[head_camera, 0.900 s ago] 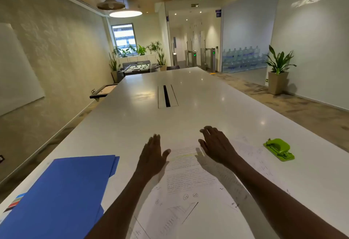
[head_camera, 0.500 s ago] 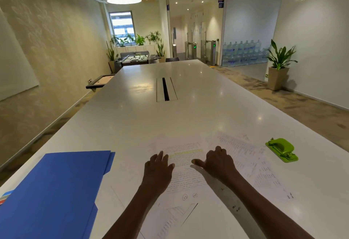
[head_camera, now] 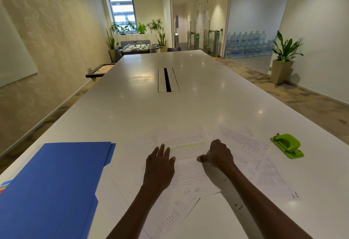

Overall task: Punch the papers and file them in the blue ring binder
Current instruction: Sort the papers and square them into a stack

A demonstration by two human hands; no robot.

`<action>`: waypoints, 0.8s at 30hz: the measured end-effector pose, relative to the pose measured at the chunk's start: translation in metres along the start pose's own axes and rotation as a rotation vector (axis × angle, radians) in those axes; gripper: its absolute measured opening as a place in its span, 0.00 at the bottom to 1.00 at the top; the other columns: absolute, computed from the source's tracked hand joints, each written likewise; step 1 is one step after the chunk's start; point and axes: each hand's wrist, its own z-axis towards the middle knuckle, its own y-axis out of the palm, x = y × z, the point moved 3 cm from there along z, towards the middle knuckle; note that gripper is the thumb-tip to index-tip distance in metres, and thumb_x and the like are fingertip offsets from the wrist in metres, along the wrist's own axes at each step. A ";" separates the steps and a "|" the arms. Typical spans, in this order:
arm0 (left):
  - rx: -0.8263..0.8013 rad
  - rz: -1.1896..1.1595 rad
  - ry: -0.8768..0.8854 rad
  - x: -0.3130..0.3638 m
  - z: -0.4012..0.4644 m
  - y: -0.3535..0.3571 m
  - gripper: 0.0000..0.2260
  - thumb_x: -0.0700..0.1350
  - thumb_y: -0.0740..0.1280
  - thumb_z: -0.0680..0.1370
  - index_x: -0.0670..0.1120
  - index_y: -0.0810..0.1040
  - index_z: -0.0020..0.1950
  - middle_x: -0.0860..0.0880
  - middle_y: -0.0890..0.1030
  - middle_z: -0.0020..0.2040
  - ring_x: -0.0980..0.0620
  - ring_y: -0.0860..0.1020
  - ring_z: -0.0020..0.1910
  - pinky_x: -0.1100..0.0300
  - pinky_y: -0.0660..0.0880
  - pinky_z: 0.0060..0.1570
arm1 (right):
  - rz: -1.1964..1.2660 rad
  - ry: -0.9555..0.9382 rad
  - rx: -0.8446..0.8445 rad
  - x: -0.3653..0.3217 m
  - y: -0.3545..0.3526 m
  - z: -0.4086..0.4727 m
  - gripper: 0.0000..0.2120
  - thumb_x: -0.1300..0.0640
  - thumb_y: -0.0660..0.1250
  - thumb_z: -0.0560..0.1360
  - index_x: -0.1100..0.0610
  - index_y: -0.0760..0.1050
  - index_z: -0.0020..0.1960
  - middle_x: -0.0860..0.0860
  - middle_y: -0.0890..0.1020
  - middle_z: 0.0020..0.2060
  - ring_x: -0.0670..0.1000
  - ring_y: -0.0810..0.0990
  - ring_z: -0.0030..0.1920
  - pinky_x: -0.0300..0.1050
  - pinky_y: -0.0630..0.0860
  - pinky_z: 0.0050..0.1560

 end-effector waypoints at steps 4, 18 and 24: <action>0.042 -0.108 -0.027 -0.001 -0.002 -0.001 0.24 0.54 0.53 0.83 0.47 0.60 0.78 0.47 0.57 0.79 0.49 0.54 0.79 0.52 0.53 0.76 | 0.079 -0.068 0.057 0.002 0.001 0.000 0.17 0.52 0.75 0.68 0.59 0.72 0.47 0.53 0.77 0.45 0.54 0.75 0.44 0.45 0.70 0.40; -0.003 -1.398 -0.324 0.010 -0.025 -0.054 0.12 0.37 0.70 0.76 0.41 0.80 0.60 0.45 0.85 0.54 0.46 0.83 0.54 0.49 0.77 0.58 | 0.645 -0.188 -0.067 0.014 -0.042 -0.043 0.09 0.57 0.72 0.73 0.58 0.82 0.52 0.49 0.85 0.46 0.44 0.83 0.42 0.33 0.75 0.36; 0.100 -1.243 -0.310 0.006 -0.045 -0.055 0.14 0.39 0.68 0.78 0.44 0.79 0.63 0.49 0.83 0.54 0.52 0.81 0.52 0.55 0.76 0.55 | -0.060 0.090 0.267 0.066 -0.059 -0.042 0.35 0.36 0.64 0.73 0.64 0.69 0.66 0.61 0.76 0.61 0.61 0.72 0.62 0.51 0.70 0.58</action>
